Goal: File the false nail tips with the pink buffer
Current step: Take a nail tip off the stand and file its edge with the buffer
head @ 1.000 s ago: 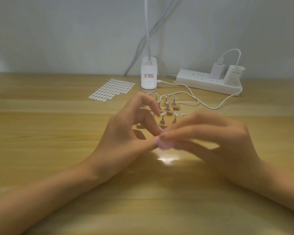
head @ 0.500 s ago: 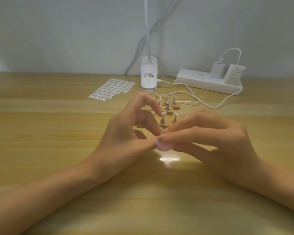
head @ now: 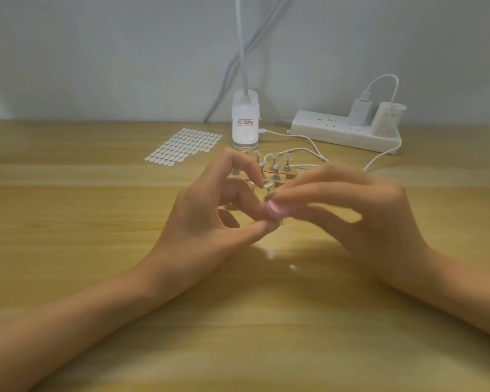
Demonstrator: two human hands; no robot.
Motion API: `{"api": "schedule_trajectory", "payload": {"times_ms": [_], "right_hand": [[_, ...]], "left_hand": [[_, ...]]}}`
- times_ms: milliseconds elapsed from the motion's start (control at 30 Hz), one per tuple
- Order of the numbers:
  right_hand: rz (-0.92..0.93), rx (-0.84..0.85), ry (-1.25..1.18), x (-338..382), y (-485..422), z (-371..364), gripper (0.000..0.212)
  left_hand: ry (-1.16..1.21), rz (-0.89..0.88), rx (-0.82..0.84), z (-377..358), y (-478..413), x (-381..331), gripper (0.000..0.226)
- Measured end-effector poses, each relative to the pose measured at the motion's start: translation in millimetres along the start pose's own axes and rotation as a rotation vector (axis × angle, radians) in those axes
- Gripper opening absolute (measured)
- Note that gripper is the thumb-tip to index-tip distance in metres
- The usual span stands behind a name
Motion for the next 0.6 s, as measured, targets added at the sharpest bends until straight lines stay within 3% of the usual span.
{"api": "schedule_trajectory", "payload": {"times_ms": [133,267,600], "right_hand": [[0.081,0.061,0.014,7.9,3.4,-7.7,0.014],[-0.024,-0.039,0.009,-4.9,0.0,4.4,0.022],[0.027,0.013,0.003,1.8,2.7,-1.6,0.021]], "left_hand": [[0.037,-0.009,0.015,-0.3,0.0,-1.2,0.04],[0.0,-0.009,-0.013,0.6,0.4,-1.2,0.041],[0.003,-0.033,-0.016,0.2,1.5,-3.9,0.037]]}}
Point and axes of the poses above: each hand's wrist, its own y-axis away from the middle knuckle, its own z-axis out of the back of the hand, x = y × z, the point moved 4 cm from there along -y, towards the middle knuckle, and after that the axes turned 5 degrees about -y, right-handed, at the moved point
